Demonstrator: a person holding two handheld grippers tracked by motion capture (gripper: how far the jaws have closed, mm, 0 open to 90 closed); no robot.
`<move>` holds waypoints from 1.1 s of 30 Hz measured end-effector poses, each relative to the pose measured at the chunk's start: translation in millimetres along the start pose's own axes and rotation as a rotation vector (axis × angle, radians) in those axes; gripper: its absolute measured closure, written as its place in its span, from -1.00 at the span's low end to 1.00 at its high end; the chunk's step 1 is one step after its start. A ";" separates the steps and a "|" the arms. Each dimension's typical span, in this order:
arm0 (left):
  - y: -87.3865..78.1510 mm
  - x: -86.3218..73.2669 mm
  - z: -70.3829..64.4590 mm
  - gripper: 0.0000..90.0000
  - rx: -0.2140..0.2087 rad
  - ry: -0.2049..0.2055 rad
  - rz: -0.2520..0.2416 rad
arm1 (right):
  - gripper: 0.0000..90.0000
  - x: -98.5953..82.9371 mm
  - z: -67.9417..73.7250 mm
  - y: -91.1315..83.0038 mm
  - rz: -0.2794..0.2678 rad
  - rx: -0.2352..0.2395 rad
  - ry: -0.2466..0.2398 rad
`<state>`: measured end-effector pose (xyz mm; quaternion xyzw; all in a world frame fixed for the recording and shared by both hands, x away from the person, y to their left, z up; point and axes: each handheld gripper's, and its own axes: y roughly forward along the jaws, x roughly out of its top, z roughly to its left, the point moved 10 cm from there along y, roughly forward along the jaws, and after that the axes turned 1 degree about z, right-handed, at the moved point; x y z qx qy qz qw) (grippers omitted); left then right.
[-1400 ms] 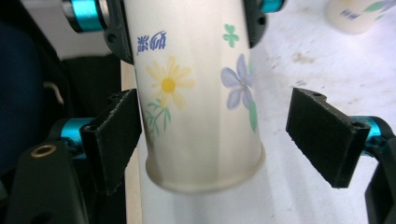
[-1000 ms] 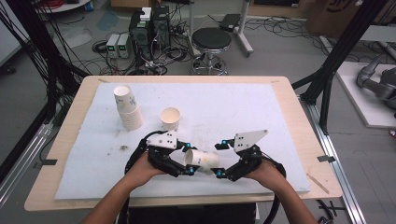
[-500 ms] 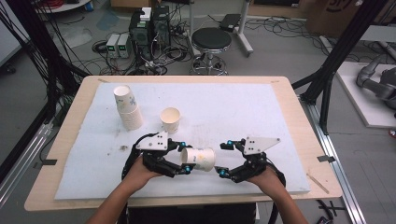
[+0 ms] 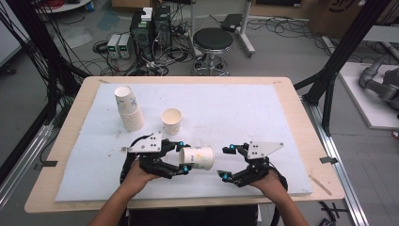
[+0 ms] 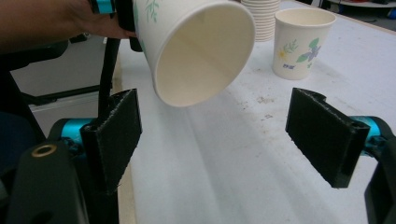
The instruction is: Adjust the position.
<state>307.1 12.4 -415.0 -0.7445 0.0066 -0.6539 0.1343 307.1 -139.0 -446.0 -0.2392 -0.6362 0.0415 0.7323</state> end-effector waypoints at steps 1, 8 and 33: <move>-0.4 0.7 -0.6 -0.18 -0.002 0.000 -0.002 | -0.58 -0.1 0.4 -0.1 0.001 0.002 0.000; 1.1 4.5 -5.3 -0.18 -0.022 0.004 -0.015 | -0.58 3.3 4.7 1.1 -0.016 0.030 0.003; 17.0 10.2 -21.5 -0.17 -0.144 -0.012 -0.061 | -0.39 11.9 21.0 6.0 -0.081 0.175 -0.033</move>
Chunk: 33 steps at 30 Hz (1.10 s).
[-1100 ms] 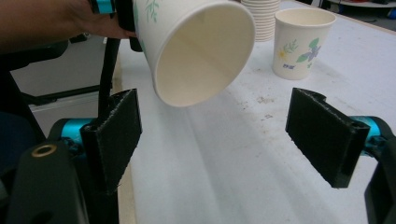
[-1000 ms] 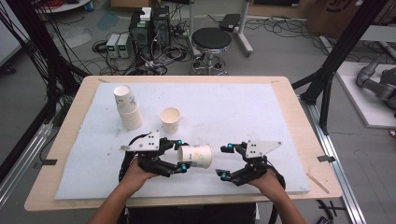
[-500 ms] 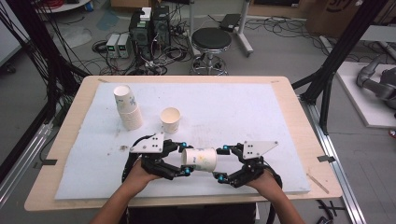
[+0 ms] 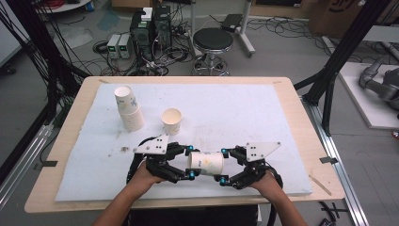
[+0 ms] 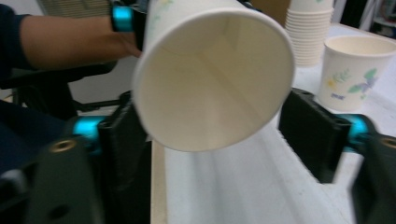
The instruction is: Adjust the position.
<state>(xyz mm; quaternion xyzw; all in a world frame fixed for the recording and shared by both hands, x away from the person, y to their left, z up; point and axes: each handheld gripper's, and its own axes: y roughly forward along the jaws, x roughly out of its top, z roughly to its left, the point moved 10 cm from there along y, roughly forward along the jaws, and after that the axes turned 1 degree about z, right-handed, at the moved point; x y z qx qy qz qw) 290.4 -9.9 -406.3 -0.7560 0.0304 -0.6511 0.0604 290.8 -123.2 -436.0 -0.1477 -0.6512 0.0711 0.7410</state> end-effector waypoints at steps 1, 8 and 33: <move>-0.1 -0.4 0.1 -0.18 -0.002 0.003 0.001 | -0.39 0.0 0.0 0.1 -0.001 0.001 0.000; -0.7 -2.5 0.9 -0.17 -0.001 0.001 -0.012 | -0.29 4.1 -1.1 -1.8 -0.043 0.008 0.005; -6.7 -7.2 11.3 -0.66 0.136 0.025 0.144 | -0.25 -1.1 -14.4 -10.0 0.097 -0.045 0.061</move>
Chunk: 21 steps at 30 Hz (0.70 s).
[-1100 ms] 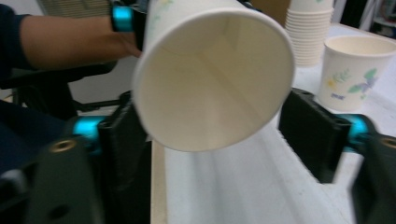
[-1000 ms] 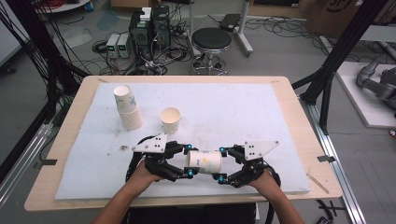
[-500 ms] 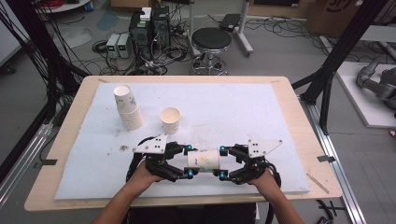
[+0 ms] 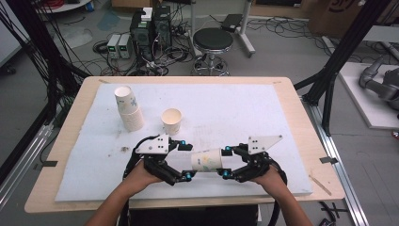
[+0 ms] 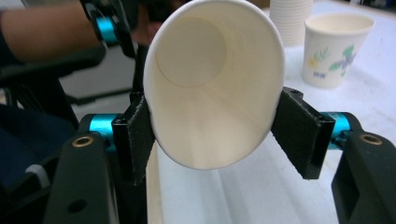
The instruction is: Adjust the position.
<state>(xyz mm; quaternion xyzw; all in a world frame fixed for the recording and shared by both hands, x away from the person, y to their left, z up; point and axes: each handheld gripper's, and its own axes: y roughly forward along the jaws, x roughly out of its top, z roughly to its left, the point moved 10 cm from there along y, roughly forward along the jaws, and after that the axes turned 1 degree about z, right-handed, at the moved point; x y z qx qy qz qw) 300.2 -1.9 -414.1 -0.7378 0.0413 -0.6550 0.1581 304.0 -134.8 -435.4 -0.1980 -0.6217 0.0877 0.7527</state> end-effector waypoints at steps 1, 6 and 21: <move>0.8 -0.9 0.7 -0.66 0.007 0.009 0.017 | -0.25 -0.4 -0.2 1.2 0.013 0.001 -0.002; 4.1 -5.4 1.0 -0.66 0.010 0.022 0.067 | -0.25 0.1 -1.4 6.2 0.087 -0.013 -0.036; 8.9 -11.9 5.0 -0.65 0.029 0.072 0.183 | -0.25 11.1 -3.4 12.1 0.298 -0.039 -0.141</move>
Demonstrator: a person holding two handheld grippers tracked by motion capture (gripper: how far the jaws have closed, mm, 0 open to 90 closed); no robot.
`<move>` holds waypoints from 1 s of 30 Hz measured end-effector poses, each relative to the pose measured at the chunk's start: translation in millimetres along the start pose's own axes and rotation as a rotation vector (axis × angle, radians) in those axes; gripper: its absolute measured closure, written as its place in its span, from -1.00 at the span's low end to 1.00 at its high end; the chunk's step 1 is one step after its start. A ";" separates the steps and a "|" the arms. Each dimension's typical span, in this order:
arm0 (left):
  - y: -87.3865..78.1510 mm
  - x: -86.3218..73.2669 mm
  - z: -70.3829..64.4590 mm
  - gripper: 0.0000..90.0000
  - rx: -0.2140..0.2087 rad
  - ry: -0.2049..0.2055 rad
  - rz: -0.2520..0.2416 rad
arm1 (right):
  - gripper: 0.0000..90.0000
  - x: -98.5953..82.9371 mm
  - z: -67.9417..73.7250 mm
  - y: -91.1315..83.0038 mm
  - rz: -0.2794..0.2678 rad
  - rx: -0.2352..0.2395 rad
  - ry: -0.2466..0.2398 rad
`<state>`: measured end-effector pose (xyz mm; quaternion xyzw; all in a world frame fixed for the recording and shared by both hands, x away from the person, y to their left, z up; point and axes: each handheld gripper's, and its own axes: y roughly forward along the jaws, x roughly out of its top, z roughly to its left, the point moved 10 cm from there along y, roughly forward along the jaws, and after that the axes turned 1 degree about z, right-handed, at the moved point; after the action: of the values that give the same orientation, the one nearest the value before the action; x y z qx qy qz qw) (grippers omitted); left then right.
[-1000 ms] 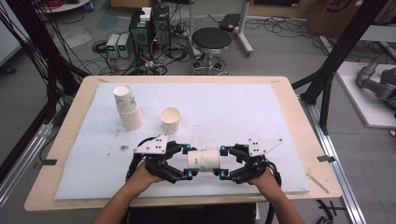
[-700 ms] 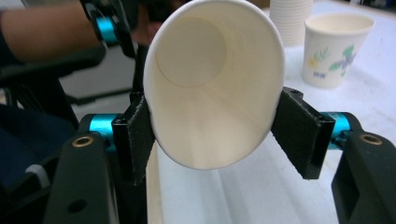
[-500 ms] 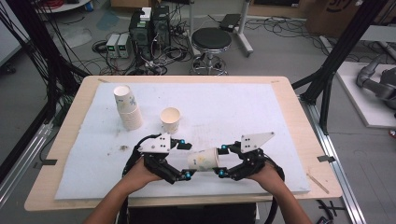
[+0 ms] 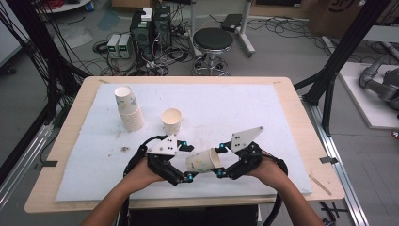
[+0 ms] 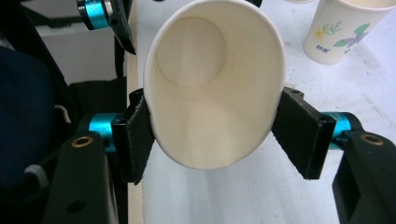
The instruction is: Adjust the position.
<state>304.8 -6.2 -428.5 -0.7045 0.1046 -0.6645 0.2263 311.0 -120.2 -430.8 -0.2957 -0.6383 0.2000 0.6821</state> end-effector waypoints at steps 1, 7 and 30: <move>0.7 -1.0 0.5 -0.64 0.000 0.011 0.017 | -0.25 0.2 -0.2 0.7 0.011 0.001 -0.005; 6.2 -3.2 1.0 -0.63 -0.011 0.037 0.072 | -0.25 0.8 -0.9 6.3 0.065 -0.002 -0.031; 22.0 -13.4 1.9 -0.52 -0.031 0.050 0.177 | -0.27 6.2 -3.8 12.1 0.274 -0.025 -0.115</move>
<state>308.8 -19.1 -450.5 -0.6792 0.1825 -0.6575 0.2705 316.7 -107.7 -434.2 -0.3767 -0.6323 0.3000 0.6069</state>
